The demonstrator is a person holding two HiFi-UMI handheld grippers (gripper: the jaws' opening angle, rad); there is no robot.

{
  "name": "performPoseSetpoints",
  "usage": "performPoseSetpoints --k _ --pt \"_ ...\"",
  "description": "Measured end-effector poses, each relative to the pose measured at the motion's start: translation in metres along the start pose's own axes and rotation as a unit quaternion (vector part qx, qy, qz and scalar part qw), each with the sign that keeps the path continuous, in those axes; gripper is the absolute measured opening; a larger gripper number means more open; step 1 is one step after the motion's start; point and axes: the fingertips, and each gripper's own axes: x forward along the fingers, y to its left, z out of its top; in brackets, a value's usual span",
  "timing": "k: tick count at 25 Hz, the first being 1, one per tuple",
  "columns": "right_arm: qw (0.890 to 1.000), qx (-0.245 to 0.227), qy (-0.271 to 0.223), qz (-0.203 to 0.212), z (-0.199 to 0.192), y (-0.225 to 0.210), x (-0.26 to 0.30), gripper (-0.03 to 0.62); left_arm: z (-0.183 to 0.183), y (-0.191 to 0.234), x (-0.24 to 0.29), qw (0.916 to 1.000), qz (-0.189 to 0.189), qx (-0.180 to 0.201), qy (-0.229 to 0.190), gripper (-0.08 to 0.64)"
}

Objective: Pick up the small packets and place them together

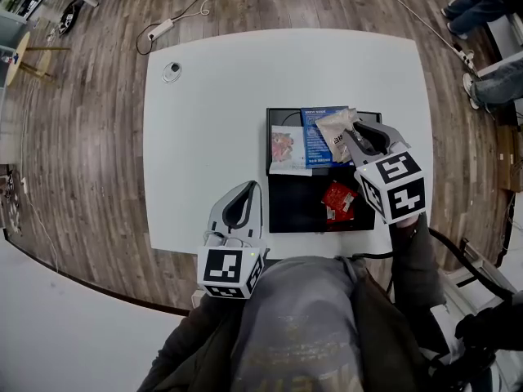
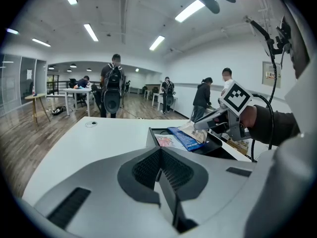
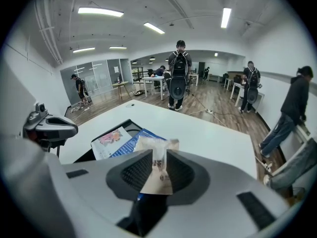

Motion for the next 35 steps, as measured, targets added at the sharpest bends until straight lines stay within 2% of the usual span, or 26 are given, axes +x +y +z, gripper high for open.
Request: performPoseSetpoints --k 4,16,22,28,32,35 --pt "1.000 0.011 -0.012 0.009 0.003 0.000 -0.003 0.121 0.000 -0.001 0.001 1.0000 0.002 -0.002 0.001 0.002" --pt "0.998 0.009 -0.059 -0.036 0.016 -0.003 -0.042 0.123 0.009 -0.012 -0.014 0.9996 -0.014 0.014 -0.020 0.002" --pt "0.997 0.012 -0.063 -0.049 -0.003 0.010 -0.070 0.123 0.008 -0.028 -0.025 0.9985 -0.038 0.025 -0.031 0.002" --pt "0.999 0.019 -0.034 -0.011 -0.040 0.045 -0.076 0.123 0.005 -0.042 -0.033 0.9970 -0.060 0.034 -0.035 0.002" --pt "1.000 0.016 0.006 0.020 -0.071 0.077 -0.062 0.123 0.003 -0.047 -0.036 0.9962 -0.070 0.039 -0.035 0.002" --pt "0.999 0.007 0.037 0.029 -0.091 0.091 -0.052 0.123 0.003 -0.050 -0.037 0.9955 -0.077 0.042 -0.036 0.002"
